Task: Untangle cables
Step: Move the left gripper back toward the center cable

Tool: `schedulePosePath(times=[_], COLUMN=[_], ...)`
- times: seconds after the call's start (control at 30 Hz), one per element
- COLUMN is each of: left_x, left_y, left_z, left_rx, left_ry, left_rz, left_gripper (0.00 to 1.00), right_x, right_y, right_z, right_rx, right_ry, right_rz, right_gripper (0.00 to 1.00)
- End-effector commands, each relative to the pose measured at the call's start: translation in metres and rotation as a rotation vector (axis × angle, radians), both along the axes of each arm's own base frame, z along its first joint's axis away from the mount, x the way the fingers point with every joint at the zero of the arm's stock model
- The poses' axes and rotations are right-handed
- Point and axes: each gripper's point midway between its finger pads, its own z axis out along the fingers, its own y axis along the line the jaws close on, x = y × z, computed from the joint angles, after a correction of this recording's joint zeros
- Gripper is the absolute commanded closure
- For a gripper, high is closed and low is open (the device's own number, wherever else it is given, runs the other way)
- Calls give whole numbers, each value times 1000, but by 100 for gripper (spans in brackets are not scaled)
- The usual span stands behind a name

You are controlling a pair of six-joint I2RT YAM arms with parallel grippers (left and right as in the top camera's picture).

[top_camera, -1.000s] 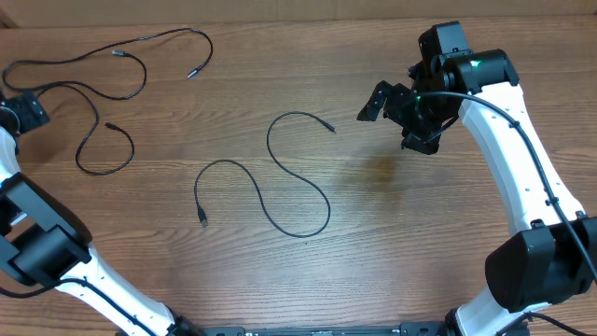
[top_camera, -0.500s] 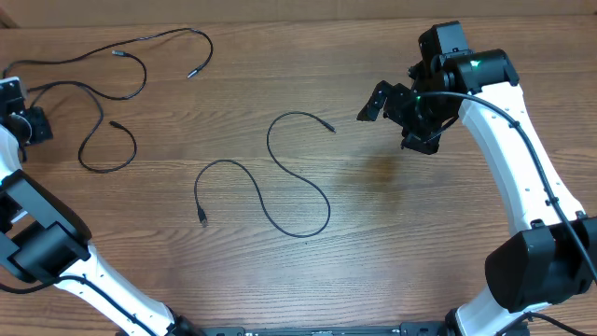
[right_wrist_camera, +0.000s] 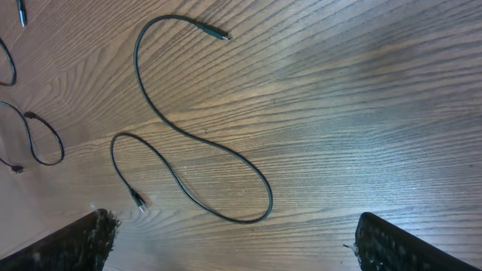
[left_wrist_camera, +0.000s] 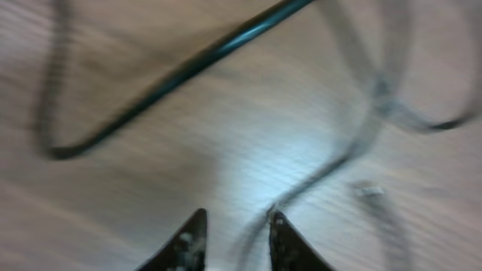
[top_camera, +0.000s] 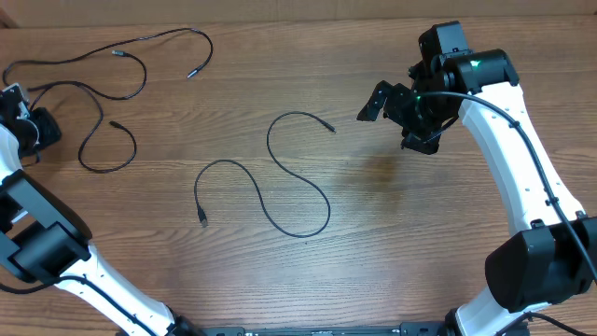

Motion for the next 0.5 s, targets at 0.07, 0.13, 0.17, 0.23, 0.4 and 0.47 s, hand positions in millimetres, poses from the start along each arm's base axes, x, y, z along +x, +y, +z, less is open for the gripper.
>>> schedulePosePath(times=[0.07, 0.13, 0.17, 0.23, 0.4, 0.47], left_x=[38, 37, 33, 24, 3, -9], left_y=[-100, -144, -166, -222, -323, -350], left_z=[159, 189, 202, 212, 155, 128], left_rx=[-662, -883, -961, -1067, -1007, -900], left_ry=[-448, -473, -486, -471, -95, 70], left_rz=[-20, -144, -249, -443, -457, -446], left_gripper=[2, 4, 1, 0, 0, 0], right_x=[3, 3, 3, 3, 3, 3], right_y=[0, 0, 0, 0, 0, 0], right_z=[9, 9, 9, 9, 9, 9], right_rx=[3, 3, 2, 3, 3, 2], right_ry=[-31, -31, -31, -31, -31, -31], right_rz=[2, 2, 2, 2, 2, 2], right_gripper=[0, 0, 0, 0, 0, 0])
